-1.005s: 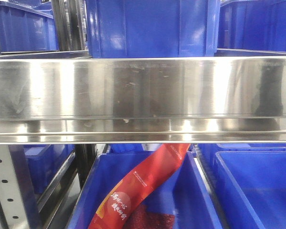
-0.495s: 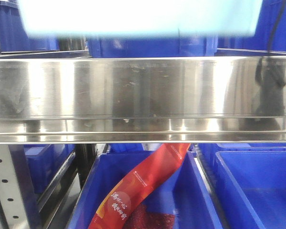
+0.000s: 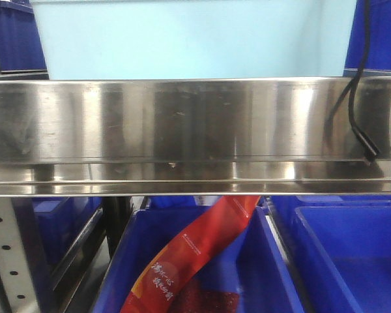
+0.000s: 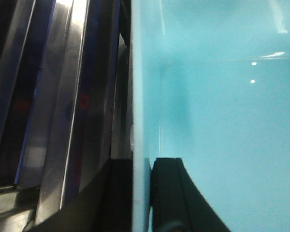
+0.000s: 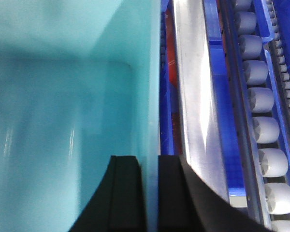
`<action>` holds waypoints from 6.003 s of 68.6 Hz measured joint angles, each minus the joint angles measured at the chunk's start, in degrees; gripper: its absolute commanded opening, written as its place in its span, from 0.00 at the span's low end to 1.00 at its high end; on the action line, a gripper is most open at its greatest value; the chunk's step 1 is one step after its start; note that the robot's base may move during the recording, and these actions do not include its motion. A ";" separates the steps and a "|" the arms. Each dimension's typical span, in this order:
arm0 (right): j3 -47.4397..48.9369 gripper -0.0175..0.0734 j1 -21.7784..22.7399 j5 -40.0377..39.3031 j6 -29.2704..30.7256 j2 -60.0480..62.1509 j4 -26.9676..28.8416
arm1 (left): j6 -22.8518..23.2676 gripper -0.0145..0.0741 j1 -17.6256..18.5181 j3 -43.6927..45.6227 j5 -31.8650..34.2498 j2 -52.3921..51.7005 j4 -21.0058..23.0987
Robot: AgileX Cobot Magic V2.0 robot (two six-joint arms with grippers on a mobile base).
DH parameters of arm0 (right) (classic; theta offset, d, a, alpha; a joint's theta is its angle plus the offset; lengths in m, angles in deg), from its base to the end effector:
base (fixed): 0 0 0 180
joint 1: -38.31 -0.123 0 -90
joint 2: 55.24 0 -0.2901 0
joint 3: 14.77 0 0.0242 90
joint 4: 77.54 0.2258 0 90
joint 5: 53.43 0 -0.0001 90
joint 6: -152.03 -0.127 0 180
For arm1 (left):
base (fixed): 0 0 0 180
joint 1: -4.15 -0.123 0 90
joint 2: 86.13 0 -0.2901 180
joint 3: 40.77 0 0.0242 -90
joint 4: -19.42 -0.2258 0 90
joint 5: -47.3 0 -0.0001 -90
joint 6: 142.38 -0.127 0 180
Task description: Move two blue bins to right shelf middle
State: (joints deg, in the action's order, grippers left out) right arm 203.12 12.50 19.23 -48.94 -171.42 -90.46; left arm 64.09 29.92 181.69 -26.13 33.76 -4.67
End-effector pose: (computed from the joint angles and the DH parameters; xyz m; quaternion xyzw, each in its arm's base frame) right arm 0.3765 0.1520 0.3448 -0.0461 0.9608 -0.0042 0.2733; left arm 0.3991 -0.1375 0.3466 0.0015 0.9466 0.0789 0.3127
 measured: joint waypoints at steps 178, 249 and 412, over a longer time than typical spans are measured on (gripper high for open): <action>-59.34 0.01 -0.76 -61.74 -0.11 44.78 -3.97 | -0.35 0.04 0.59 -62.92 66.33 -48.90 9.71; -75.53 0.01 -0.76 -78.20 -0.01 70.86 -4.11 | -0.35 0.04 0.59 -79.93 61.03 -80.02 8.47; -115.24 0.01 24.94 -72.35 21.50 108.30 14.00 | -31.17 0.04 -24.30 -97.73 69.97 -94.47 22.04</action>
State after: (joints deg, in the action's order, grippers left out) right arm 87.88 37.43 -53.11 -27.44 -63.12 -76.46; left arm 32.92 5.62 83.95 43.84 -60.71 17.37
